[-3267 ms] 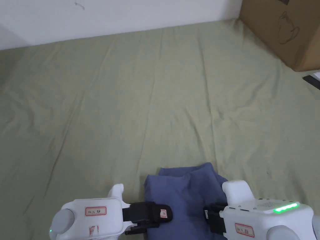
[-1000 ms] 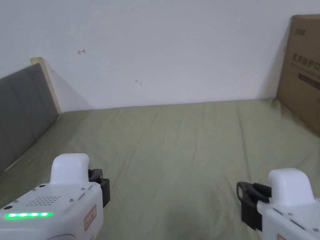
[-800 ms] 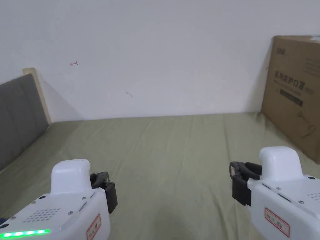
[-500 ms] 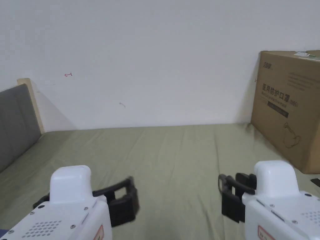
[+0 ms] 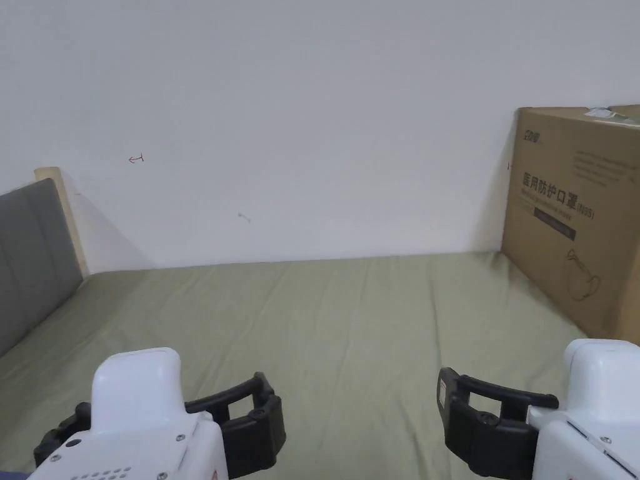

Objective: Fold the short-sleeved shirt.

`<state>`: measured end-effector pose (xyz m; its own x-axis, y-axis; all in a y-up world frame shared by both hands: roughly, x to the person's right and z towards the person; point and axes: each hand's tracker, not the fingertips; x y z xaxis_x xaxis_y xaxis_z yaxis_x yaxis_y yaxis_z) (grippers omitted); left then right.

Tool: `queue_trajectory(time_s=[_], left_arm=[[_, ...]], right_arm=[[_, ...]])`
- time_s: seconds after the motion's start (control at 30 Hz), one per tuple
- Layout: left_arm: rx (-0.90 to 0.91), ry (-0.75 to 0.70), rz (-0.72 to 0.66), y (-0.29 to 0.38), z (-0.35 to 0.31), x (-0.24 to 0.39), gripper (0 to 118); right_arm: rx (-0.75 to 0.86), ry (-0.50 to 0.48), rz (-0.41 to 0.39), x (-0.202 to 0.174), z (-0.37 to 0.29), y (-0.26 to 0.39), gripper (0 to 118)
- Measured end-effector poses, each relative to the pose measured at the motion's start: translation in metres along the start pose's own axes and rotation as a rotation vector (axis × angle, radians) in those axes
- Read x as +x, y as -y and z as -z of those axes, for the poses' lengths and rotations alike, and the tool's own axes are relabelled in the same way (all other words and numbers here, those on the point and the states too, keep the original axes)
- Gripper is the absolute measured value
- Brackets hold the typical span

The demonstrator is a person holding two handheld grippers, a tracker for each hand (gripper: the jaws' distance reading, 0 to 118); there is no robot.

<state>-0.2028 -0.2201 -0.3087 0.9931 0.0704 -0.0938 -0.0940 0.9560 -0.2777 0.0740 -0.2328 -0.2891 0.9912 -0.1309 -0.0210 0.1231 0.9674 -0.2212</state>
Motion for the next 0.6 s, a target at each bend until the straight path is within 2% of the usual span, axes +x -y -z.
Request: queue_trajectory(time_s=[0.17,0.3,0.43,0.6], left_arm=[[-0.007,0.018,0.0,0.001,-0.009,0.003,118],[0.007,0.002,0.09,0.009,-0.012,0.017,118],[-0.089,0.014,0.04,0.0,-0.014,0.023,118],[-0.028,-0.006,0.071,-0.003,-0.022,0.026,118]], right_arm=[[-0.012,0.017,0.007,0.002,0.005,0.001,118],[-0.017,0.013,0.016,0.004,0.007,-0.001,118],[-0.022,0.004,0.031,0.008,0.009,-0.001,118],[-0.037,0.021,0.05,0.009,0.01,0.001,118]])
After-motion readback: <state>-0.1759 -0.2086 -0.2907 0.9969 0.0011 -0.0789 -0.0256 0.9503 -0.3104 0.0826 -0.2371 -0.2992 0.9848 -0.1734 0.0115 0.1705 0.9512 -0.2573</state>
